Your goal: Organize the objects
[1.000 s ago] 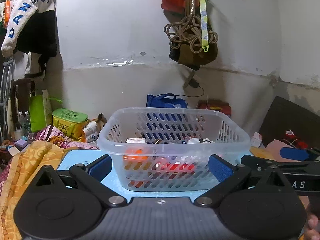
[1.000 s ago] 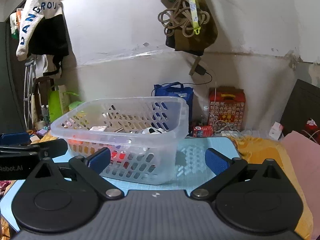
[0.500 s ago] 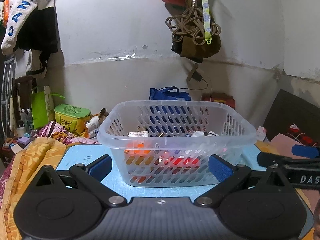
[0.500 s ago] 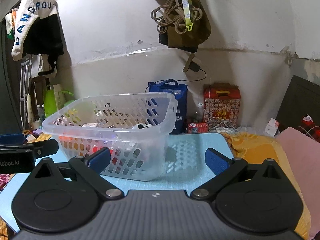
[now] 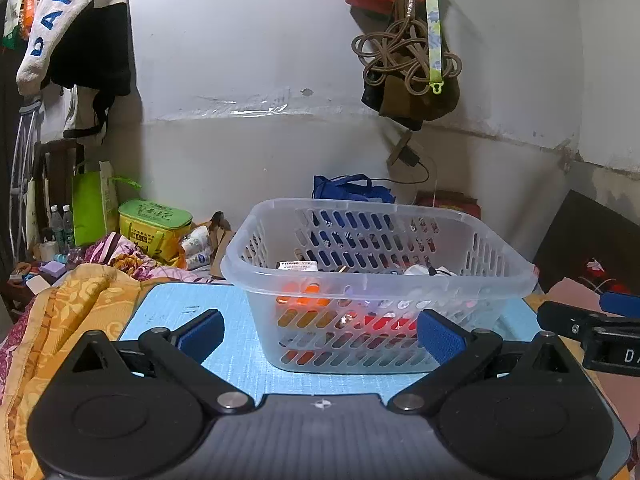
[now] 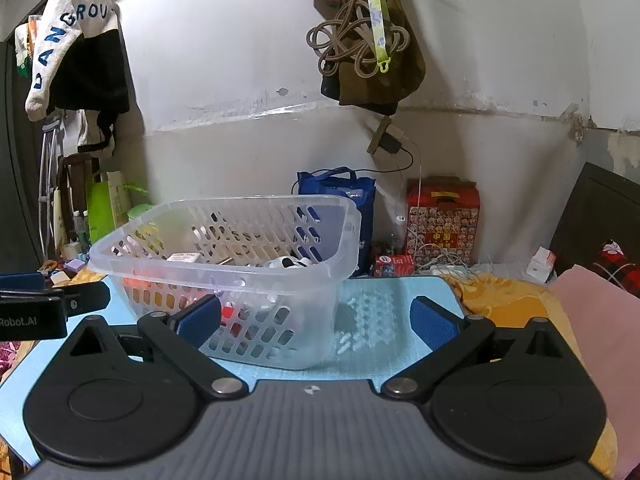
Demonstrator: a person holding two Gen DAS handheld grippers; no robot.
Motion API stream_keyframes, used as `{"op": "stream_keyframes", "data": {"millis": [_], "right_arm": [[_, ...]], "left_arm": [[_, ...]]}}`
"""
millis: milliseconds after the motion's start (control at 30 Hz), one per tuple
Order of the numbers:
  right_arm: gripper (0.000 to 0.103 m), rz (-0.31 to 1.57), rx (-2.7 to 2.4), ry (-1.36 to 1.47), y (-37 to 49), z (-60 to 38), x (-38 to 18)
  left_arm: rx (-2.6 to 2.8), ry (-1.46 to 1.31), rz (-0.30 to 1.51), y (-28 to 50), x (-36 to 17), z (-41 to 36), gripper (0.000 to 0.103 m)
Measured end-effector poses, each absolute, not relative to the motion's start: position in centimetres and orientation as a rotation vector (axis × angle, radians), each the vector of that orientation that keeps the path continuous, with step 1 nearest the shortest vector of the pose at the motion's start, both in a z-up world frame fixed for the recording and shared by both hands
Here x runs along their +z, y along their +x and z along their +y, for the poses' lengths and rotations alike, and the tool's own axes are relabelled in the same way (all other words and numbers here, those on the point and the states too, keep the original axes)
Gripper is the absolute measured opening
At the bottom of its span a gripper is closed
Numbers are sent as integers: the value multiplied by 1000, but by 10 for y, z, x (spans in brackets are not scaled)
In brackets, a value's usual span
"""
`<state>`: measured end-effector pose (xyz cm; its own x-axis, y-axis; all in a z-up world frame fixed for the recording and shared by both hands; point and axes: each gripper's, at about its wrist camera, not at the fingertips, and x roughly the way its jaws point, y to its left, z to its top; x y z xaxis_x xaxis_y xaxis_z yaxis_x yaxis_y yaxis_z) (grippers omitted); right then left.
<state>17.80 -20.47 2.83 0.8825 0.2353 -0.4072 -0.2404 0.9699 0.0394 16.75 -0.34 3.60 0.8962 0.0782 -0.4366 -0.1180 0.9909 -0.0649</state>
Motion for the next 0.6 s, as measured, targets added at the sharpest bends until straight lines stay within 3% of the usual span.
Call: {"op": "stream_keyframes", "data": {"millis": [600], "right_arm": [[103, 422, 245, -20, 177, -204, 28]], "left_arm": [[84, -89, 458, 165, 33, -5, 103]]}}
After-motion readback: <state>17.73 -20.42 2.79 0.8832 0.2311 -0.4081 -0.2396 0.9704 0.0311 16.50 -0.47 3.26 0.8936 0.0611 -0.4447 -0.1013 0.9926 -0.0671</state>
